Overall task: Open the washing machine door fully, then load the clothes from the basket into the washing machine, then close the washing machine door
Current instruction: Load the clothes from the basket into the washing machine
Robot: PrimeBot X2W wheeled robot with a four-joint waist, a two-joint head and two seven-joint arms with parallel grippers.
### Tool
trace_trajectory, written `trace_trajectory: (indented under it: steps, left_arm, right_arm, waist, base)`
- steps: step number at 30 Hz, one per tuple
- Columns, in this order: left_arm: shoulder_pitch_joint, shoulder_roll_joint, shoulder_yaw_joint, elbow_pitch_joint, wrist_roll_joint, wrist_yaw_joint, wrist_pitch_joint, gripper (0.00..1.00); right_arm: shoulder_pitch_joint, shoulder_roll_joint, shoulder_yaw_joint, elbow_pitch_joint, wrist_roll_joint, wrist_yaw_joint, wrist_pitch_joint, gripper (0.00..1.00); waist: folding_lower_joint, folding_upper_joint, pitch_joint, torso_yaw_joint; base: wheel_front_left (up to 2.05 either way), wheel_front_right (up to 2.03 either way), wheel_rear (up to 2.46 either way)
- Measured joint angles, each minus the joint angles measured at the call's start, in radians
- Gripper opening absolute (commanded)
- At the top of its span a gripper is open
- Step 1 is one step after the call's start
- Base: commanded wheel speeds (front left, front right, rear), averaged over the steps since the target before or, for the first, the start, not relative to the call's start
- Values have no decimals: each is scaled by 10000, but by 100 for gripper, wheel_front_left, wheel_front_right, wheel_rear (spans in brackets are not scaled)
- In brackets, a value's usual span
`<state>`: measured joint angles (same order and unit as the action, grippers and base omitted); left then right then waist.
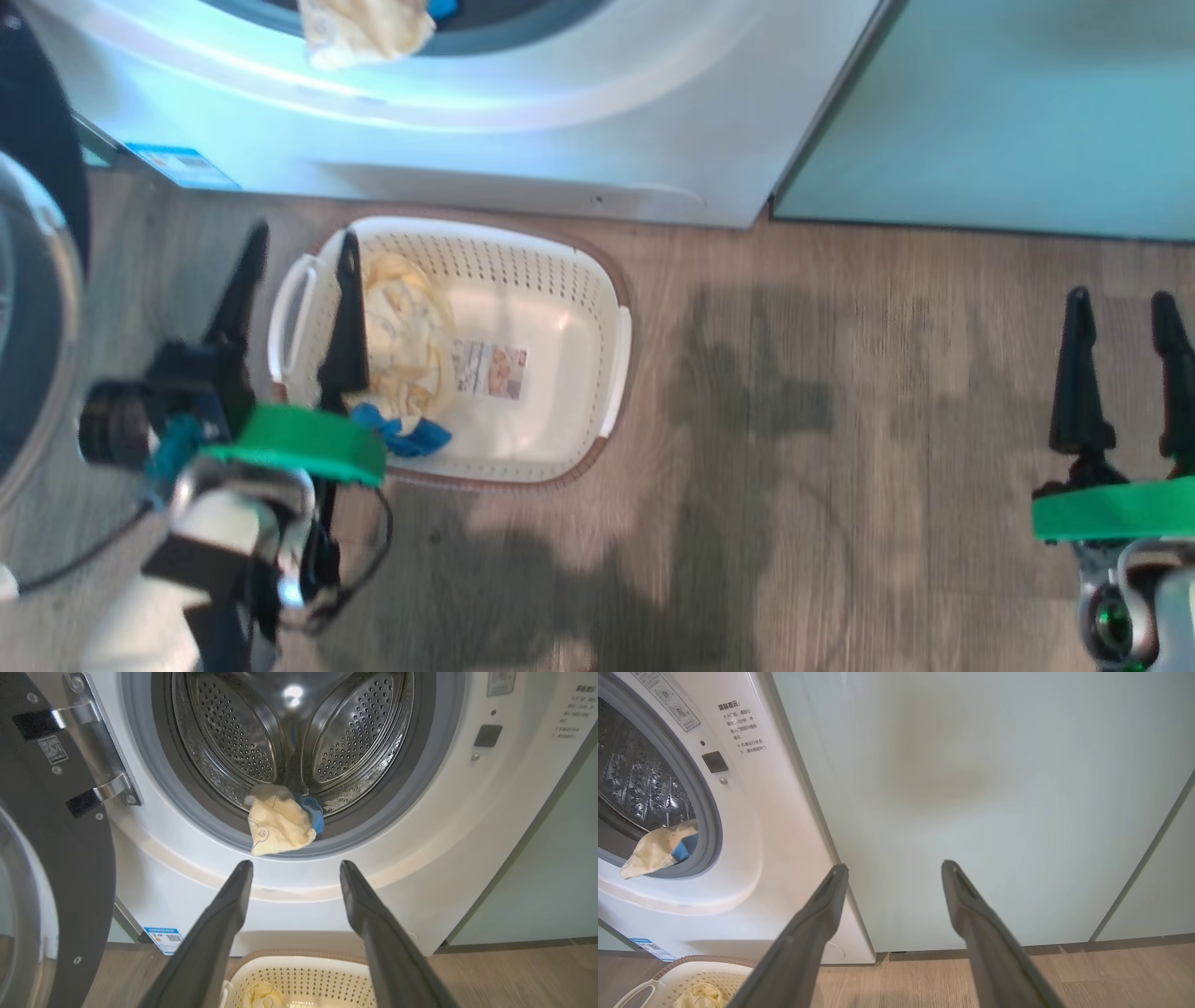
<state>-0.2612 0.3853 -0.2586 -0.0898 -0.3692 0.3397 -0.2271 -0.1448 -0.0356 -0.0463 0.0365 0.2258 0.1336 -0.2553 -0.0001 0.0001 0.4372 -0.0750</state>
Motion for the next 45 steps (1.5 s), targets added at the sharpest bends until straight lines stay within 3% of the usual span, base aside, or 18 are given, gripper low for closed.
trace_trajectory:
  steps: [7, 21, 40, 45]
  left_arm:
    - [988, -178, -316, -40, -6, 98, 69, 100]
    - [1208, -272, -593, 198, -174, 50, 71, 100]
    - [801, -320, -663, 606, -318, -134, 161, 100]
    - [-35, -316, -619, 1158, -640, -464, 288, 100]
  right_arm:
    - [569, -12, 82, 249, -73, 0, 2, 100]
    - [906, -12, 305, 451, -104, 0, 2, 100]
    - [892, -12, 468, 458, -56, 0, 2, 100]
    - [650, -12, 493, 426, 33, 0, 2, 100]
  waist:
    - [0, 0, -779, 243]
    - [1, 0, -1370, 300]
    - [1, -1, -1018, 113]
    - [2, 0, -572, -56]
  base:
    - [0, 0, 0]
    - [0, 0, 0]
    - [0, 0, 0]
    - [0, 0, 0]
